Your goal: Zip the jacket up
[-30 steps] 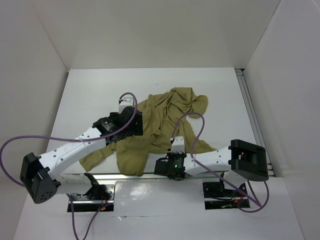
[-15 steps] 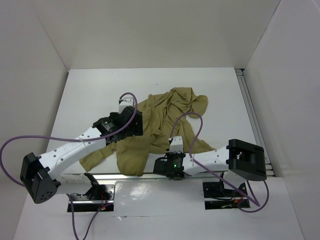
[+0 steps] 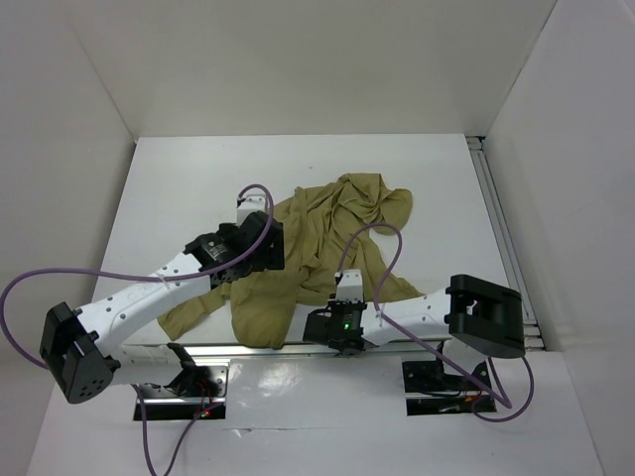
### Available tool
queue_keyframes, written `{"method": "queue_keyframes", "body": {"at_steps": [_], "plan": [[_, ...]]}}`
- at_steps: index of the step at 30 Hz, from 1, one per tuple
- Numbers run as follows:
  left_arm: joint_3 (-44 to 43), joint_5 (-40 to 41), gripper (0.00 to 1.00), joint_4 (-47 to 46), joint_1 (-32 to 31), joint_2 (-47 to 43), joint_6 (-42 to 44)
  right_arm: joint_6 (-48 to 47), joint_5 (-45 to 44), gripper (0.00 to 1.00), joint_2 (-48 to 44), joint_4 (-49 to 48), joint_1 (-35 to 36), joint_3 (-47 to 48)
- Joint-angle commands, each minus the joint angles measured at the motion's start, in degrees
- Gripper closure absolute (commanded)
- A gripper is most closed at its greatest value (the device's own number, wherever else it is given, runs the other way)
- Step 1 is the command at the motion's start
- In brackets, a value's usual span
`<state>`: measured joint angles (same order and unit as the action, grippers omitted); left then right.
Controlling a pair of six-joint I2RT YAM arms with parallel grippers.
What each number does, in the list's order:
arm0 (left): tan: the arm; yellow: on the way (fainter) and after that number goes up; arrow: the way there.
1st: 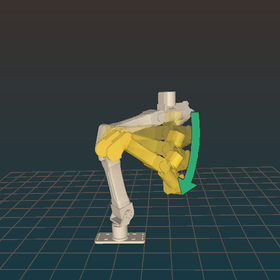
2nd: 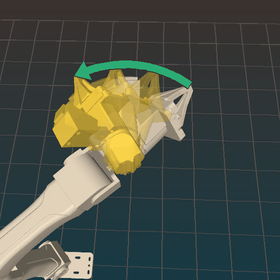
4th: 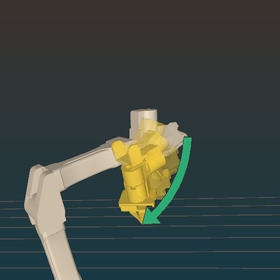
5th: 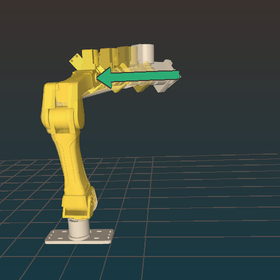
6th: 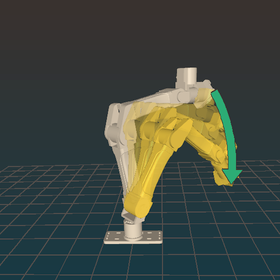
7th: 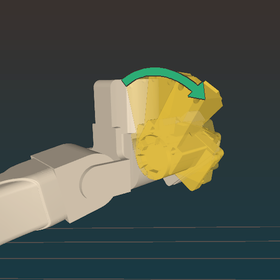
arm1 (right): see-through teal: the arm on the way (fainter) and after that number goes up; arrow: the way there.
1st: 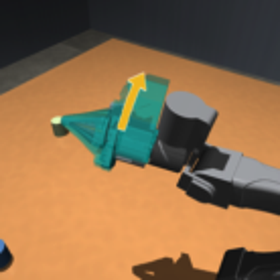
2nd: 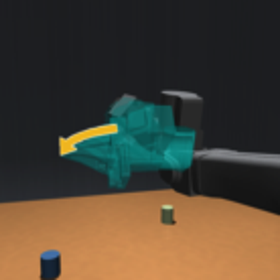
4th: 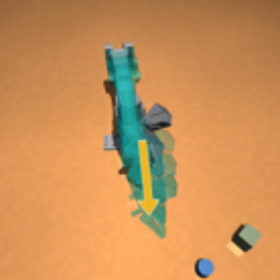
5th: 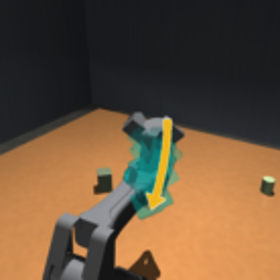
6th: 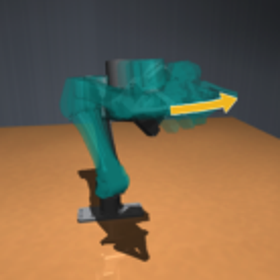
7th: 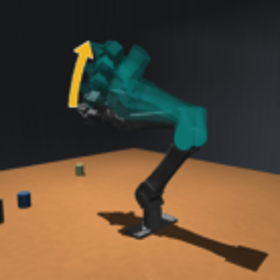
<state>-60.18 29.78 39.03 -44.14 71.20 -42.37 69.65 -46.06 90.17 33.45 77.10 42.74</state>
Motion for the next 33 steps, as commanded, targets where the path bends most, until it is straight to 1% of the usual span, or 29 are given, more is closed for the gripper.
{"method": "queue_keyframes", "body": {"at_steps": [1,2,4,5,6,7,9,13,17,18,20,22,25,27,30,33], "plan": [[-1.16,1.07,0.05,0.26,-0.24,0.17,-0.78,1.72,2.2,0.62,1.76,-0.76,-0.63,0.06],[-1.16,1.07,0.05,0.26,-0.24,0.17,-0.78,1.72,2.21,0.68,2.55,-0.76,-0.64,0.58],[-1.69,1.07,0.05,0.26,-0.24,0.17,-0.78,1.72,3.43,0.72,3.34,-0.76,-0.64,1.11],[-1.69,1.07,0.05,0.26,-0.24,0.17,-0.78,1.72,3.44,0.76,3.95,-0.23,-0.64,1.12],[-1.69,1.07,0.05,0.26,-0.24,0.17,-0.26,1.72,3.44,0.95,3.96,-0.23,-0.64,1.12],[-1.69,1.07,0.05,0.26,-0.24,0.17,-0.26,2.42,3.96,1.0,3.96,-0.23,-0.64,1.12],[-1.69,1.07,0.05,0.26,-0.24,0.17,-0.26,2.42,3.96,1.0,3.96,-1.02,-0.64,0.51],[-1.69,1.07,0.05,0.26,-0.24,0.17,-0.78,2.42,3.96,1.0,1.15,-2.87,-0.64,-1.08],[-1.17,0.37,0.07,0.79,-0.24,1.3,-3.77,1.19,2.12,1.0,-3.23,-6.99,-0.64,-4.85],[-1.16,-0.59,0.08,1.48,-0.24,1.31,-3.77,0.58,1.42,1.0,-3.94,-7.0,-0.64,-4.86],[-1.16,-2.61,0.19,2.8,-0.24,2.53,-5.0,1.19,0.72,1.0,-5.09,-6.39,-0.64,-4.86],[-1.16,-5.07,0.22,5.52,-0.85,3.06,-7.88,1.19,0.18,1.0,-5.88,-5.5,-0.64,-4.86],[1.46,-7.71,0.24,6.06,-1.48,3.07,-9.48,1.71,-0.52,1.0,-6.41,-3.75,-0.64,-4.34],[4.8,-8.25,0.26,6.06,-3.14,3.07,-10.36,1.72,-0.52,1.0,-6.94,-3.75,-0.64,-4.33],[8.92,-10.61,0.29,5.54,-3.67,1.84,-11.95,1.2,-1.05,1.0,-6.94,-3.75,-0.64,-4.33],[12.36,-12.2,0.29,5.01,-5.25,-0.09,-13.26,1.19,-1.05,1.0,-6.94,-3.75,-0.64,-4.33]]}}
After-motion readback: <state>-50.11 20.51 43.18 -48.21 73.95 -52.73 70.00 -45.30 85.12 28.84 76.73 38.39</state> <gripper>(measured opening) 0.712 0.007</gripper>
